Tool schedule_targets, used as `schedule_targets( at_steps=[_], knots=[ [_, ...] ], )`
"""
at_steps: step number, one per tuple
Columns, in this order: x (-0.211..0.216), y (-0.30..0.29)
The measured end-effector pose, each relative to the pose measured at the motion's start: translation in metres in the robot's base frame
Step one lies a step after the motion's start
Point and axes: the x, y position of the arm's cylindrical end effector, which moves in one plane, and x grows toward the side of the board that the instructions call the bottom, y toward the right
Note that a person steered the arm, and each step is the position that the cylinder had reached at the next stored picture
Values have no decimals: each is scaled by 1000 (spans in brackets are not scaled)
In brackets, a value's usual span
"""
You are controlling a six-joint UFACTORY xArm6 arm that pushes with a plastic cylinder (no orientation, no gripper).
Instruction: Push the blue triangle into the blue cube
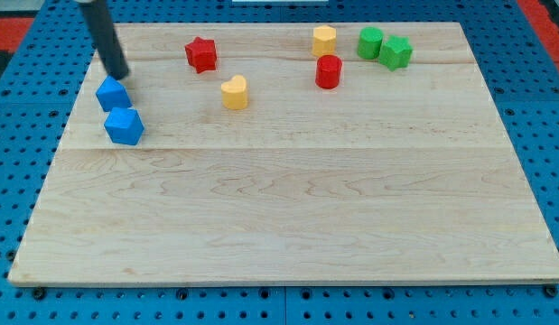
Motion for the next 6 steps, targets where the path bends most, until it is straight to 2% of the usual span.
schedule_targets(
  at_steps=[1, 2, 4, 5, 6],
  knots=[
    [20, -10],
    [57, 28],
    [18, 69],
    [62, 66],
    [85, 55]
  ],
)
